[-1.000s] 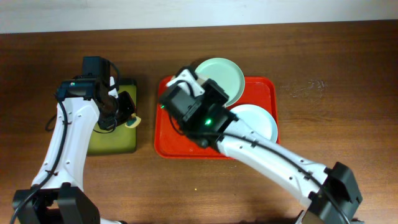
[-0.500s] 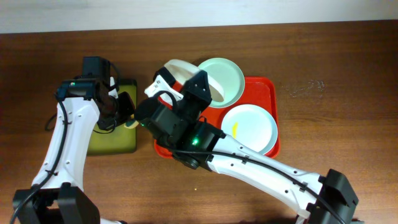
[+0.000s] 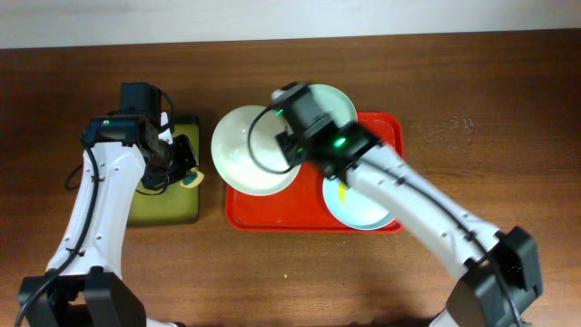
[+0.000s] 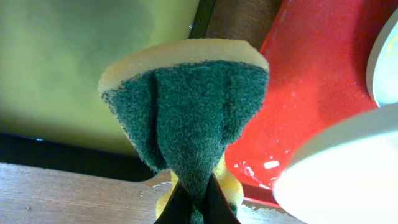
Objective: Clean dirty plates on tray and stack at the side
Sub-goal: 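Lift the scrubbed white plate with the right gripper, sponge held left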
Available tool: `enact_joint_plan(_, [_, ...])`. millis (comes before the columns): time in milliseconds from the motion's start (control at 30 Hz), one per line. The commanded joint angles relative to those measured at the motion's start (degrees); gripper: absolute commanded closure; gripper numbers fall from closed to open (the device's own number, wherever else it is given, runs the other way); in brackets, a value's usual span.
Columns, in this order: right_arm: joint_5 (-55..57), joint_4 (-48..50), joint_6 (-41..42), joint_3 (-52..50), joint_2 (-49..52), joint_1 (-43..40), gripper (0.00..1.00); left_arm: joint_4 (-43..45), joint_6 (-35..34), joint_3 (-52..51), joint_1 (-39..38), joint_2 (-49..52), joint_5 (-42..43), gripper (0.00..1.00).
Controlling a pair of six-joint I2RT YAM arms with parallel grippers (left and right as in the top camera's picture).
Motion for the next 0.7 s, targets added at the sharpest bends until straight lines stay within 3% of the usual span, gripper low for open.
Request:
enact_joint_plan(0, [-29.9, -1.7, 4.3, 0.5, -0.2, -10.3, 0.96, -0.1, 1.2, 0.9, 0.2, -0.9, -0.4, 1.0])
enact_joint_plan(167, [-31.4, -6.8, 4.2, 0.3, 1.0, -17.6, 0.96, 0.0, 1.2, 0.9, 0.2, -0.9, -0.4, 1.0])
enact_joint_plan(667, [-32.1, -3.5, 4.1, -2.6, 7.7, -12.4, 0.96, 0.2, 1.2, 0.9, 0.2, -0.9, -0.4, 1.0])
